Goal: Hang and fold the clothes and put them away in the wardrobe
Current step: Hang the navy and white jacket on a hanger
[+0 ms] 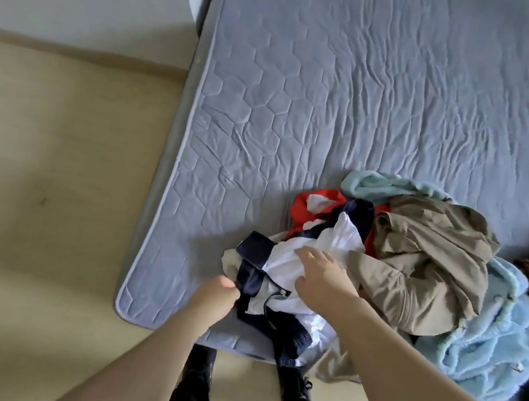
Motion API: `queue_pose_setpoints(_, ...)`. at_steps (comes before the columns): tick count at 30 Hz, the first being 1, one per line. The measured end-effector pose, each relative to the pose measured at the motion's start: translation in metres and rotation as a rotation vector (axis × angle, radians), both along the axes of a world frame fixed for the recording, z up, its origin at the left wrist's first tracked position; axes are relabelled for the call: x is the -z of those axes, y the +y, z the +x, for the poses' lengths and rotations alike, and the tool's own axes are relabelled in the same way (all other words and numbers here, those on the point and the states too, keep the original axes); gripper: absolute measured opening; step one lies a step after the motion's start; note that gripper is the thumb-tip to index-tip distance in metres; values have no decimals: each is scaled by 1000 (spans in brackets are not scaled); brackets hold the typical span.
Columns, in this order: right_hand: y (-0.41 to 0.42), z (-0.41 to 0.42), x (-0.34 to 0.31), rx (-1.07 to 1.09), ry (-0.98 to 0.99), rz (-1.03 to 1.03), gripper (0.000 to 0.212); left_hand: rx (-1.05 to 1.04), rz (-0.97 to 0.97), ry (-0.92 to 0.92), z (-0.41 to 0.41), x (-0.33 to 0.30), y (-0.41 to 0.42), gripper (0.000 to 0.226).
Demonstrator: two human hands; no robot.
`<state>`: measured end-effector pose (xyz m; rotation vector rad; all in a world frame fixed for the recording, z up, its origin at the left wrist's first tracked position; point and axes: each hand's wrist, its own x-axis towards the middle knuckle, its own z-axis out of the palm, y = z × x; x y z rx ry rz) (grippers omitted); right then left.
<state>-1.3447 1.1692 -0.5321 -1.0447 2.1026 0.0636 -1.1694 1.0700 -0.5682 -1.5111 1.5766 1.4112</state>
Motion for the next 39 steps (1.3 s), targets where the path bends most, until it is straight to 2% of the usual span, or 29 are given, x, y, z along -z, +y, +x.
queue_pose_setpoints(3, -8, -21, 87, -205, 93, 81, 69, -212, 58, 0, -21, 78, 23, 25)
queue_pose_setpoints(5, -9, -30, 134, -265, 216, 112, 73, -350, 63, 14, -35, 117, 36, 10)
queue_pose_setpoints(7, -11, -35, 165, -303, 318, 100, 62, -477, 38, 16, -41, 151, 47, 18)
queue_pose_setpoints(10, -15, -39, 187, -422, 412, 70, 37, -490, -40, -23, -40, 174, 54, 18)
queue_pose_setpoints(11, -15, -41, 188, -441, 405, 66, 33, -453, -65, -39, -37, 173, 53, 19)
queue_pose_setpoints(13, -14, -42, 180, -484, 328, 75, 34, -506, -97, 35, -31, 152, 49, 21)
queue_pose_setpoints(15, -14, -39, 155, -463, 182, 61, 35, -591, -101, 116, -26, 114, 38, 25)
queue_pose_setpoints(18, -20, -35, 91, -277, 20, 10, 41, -605, -176, 280, -25, 34, 15, 27)
queue_pose_setpoints(22, -37, -40, -5, -205, -51, 1, 91, -463, -320, 540, -35, -102, -17, 25)
queue_pose_setpoints(23, -44, -42, -31, -188, -109, -28, 101, -436, -338, 576, -38, -136, -25, 21)
queue_pose_setpoints(25, -55, -42, -84, -66, -381, -90, 108, -348, -402, 651, -47, -204, -39, 17)
queue_pose_setpoints(27, -68, -41, -143, 84, -675, -119, 87, -250, -445, 751, -56, -265, -50, 19)
queue_pose_setpoints(29, -83, -42, -191, 147, -820, -124, 56, -148, -451, 796, -61, -321, -56, 24)
queue_pose_setpoints(31, -98, -42, -237, 211, -926, -137, 48, -69, -494, 797, -61, -368, -58, 22)
queue_pose_setpoints(33, -112, -41, -290, 214, -1047, -278, 43, -46, -610, 797, -54, -420, -57, 29)
queue_pose_setpoints(35, -123, -36, -338, 157, -1013, -405, 50, -28, -738, 775, -47, -462, -58, 33)
queue_pose_setpoints(36, -131, -32, -366, 112, -918, -474, 50, -27, -803, 744, -40, -488, -59, 28)
queue_pose_setpoints(39, -156, -18, -419, 81, -616, -719, 30, -48, -890, 610, -17, -546, -68, 11)
